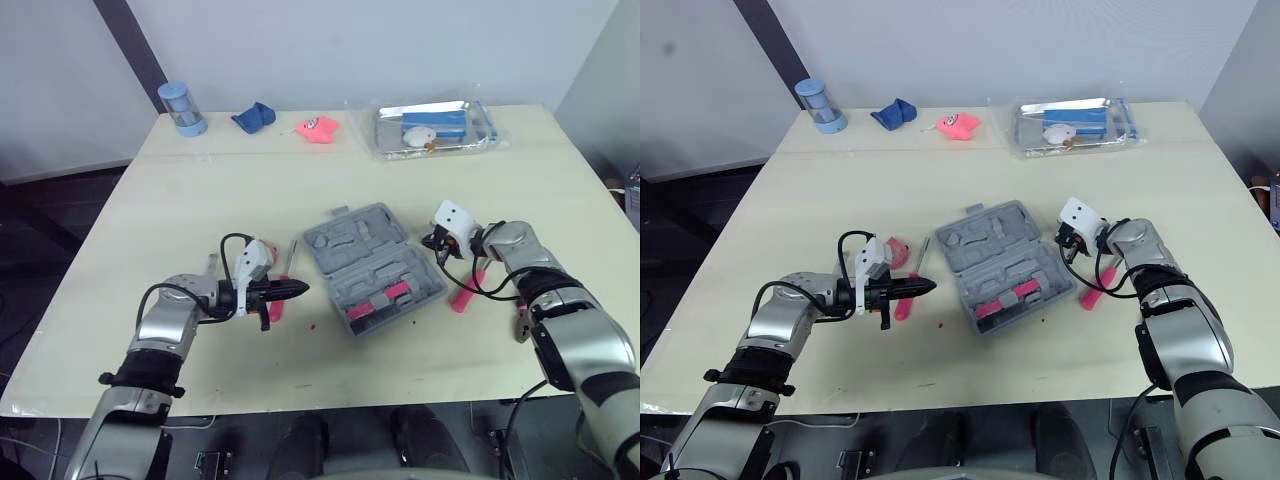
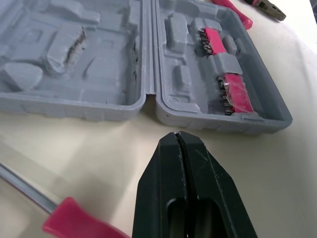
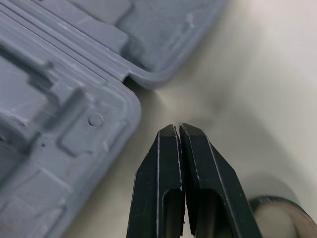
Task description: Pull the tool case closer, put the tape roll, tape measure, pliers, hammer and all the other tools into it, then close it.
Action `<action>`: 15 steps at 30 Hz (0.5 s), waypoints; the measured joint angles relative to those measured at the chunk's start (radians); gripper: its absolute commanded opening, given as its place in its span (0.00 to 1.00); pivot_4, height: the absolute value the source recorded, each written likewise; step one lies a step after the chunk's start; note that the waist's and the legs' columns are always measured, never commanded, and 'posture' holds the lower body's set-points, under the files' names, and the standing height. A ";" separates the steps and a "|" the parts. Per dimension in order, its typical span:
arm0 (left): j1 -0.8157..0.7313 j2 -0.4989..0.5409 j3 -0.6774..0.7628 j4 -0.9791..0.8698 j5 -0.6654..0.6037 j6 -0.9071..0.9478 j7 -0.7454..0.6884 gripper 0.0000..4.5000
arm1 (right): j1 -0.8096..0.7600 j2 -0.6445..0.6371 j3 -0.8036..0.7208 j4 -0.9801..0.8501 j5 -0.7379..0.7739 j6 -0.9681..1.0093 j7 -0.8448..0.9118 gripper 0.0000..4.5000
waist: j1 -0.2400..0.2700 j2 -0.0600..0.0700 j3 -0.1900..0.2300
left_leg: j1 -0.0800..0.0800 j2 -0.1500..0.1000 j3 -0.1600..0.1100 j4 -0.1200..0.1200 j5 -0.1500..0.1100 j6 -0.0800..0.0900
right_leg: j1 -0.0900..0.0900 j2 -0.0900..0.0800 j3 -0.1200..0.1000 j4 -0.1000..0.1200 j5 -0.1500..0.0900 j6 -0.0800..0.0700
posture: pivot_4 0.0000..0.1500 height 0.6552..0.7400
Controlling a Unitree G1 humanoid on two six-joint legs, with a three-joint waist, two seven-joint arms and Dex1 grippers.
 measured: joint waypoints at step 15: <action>0.013 0.000 0.001 0.001 0.012 -0.010 0.028 0.00 | -0.018 0.038 -0.002 0.032 -0.021 -0.031 0.006 0.03 | -0.003 0.000 0.000 | 0.000 0.000 0.000 0.000 0.000 0.000 | 0.000 0.000 0.000 0.000 0.000 0.000 | 1.00 1.00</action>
